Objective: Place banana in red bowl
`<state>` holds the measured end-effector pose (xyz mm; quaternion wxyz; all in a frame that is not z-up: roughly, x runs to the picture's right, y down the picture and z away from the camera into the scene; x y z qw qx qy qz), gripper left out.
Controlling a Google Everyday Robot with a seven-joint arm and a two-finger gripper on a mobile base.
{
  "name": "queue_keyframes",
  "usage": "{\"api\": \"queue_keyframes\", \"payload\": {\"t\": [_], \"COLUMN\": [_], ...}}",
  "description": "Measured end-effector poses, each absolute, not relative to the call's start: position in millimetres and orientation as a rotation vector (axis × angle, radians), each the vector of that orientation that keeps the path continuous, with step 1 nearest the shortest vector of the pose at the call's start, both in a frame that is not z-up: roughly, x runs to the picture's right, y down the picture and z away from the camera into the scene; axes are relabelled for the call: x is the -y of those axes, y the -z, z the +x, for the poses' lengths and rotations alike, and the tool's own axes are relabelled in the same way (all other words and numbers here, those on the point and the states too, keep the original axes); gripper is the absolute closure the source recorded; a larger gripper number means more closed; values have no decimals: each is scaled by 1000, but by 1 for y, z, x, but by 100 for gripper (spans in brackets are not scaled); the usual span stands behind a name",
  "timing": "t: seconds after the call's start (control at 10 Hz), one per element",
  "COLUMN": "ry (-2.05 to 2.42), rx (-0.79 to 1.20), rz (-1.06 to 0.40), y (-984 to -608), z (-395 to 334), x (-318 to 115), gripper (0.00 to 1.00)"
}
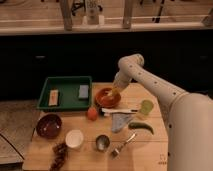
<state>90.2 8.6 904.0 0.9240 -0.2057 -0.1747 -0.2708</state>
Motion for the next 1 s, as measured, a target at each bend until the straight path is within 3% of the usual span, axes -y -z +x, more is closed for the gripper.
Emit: {"api": "queue_keyframes", "payload": {"t": [0.1, 0.3, 1.0], "ry": [557, 558, 560], "rx": [359, 360, 372], "rz": [-422, -422, -424], "y": [-904, -904, -906], "z": [90, 89, 90], "x": [-9, -9, -9], "gripper": [32, 20, 20]}}
